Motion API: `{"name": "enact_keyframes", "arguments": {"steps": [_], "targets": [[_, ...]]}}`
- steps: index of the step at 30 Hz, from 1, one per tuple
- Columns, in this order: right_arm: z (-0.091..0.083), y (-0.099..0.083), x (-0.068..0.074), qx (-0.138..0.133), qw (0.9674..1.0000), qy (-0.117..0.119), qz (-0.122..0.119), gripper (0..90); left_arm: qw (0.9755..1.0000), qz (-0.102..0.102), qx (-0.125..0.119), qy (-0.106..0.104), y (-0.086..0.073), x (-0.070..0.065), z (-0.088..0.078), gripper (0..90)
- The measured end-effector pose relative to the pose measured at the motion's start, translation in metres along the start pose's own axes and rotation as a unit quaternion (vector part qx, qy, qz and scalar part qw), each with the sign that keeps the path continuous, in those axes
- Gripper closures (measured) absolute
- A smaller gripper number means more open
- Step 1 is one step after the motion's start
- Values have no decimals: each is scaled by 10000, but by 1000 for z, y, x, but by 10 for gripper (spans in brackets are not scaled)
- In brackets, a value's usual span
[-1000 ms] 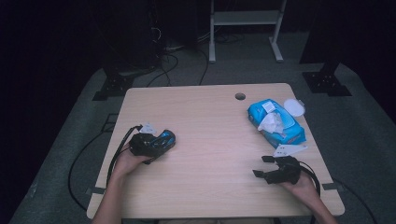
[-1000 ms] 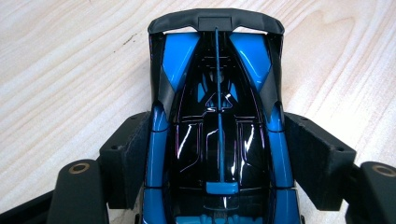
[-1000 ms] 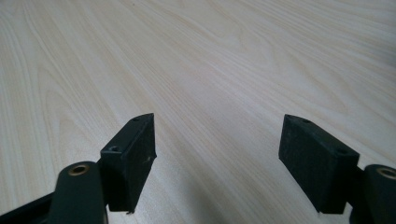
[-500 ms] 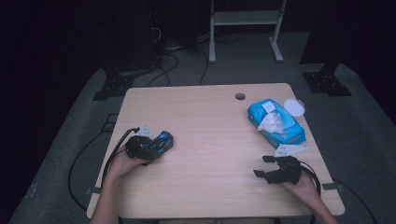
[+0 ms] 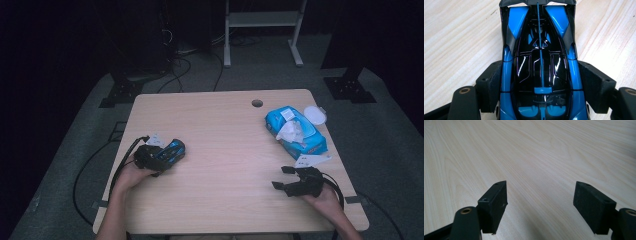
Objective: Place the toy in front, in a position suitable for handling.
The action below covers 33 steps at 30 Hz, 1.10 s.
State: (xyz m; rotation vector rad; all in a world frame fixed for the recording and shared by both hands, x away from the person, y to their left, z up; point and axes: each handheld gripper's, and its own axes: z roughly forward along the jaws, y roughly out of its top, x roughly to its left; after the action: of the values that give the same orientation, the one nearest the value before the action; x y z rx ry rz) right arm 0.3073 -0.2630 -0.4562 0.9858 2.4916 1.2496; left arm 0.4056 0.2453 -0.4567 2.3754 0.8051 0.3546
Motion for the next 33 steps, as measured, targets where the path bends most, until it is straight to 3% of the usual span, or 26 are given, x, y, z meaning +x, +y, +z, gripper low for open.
{"name": "enact_keyframes", "arguments": {"steps": [6,10,12,16,18,24,27,33], "targets": [[-1,0,-1,-32,10000,-18,13,262,9998,175,-128,-44,17,-11,-5,260],[-1,0,-2,-60,10000,-37,70,262,9985,377,-356,-159,36,-26,-7,260],[-1,1,-2,-78,9999,-46,68,262,9977,561,-335,-199,46,-35,-5,260],[-1,1,-2,-82,9999,-48,69,262,9958,829,-260,-291,64,-50,4,260],[-1,2,-3,-87,9999,-55,81,262,9954,837,-339,-324,74,-55,10,260],[-2,1,-4,-117,9999,-52,101,262,9912,1156,-342,-542,103,-79,29,260],[-2,1,-5,-110,9999,-66,100,262,9896,1219,-371,-662,113,-91,39,259],[-4,0,-5,-130,9998,-77,112,262,9848,1509,-181,-846,125,-113,61,260]]}}
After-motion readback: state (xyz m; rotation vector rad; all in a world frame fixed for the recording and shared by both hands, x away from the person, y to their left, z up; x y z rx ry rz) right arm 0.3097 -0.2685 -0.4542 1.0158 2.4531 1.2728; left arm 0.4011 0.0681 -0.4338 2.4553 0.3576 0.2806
